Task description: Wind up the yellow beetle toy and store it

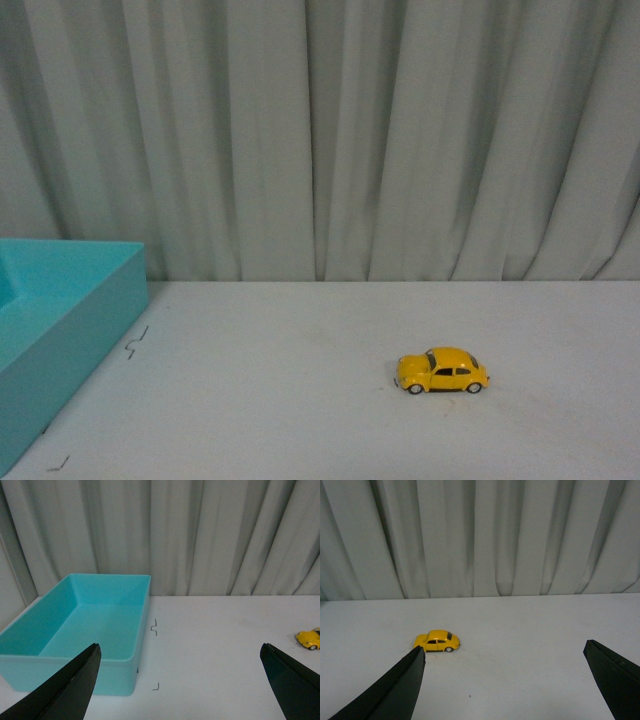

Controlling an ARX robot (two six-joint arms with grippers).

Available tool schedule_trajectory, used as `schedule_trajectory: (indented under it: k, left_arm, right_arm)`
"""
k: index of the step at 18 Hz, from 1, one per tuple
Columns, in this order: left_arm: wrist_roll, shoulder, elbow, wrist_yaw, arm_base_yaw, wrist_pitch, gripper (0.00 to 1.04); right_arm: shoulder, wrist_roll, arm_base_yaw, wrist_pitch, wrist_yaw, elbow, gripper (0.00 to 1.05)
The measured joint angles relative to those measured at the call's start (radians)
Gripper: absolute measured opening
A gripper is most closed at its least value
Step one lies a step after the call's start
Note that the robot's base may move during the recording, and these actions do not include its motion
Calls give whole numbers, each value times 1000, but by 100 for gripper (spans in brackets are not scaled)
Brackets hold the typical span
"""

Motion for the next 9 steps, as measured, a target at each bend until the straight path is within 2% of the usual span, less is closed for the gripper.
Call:
schedule_trajectory:
  k: [9]
  left_arm:
    - [0, 0, 0, 0, 0, 0, 98]
  right_arm:
    - [0, 0, 0, -1, 0, 0, 98]
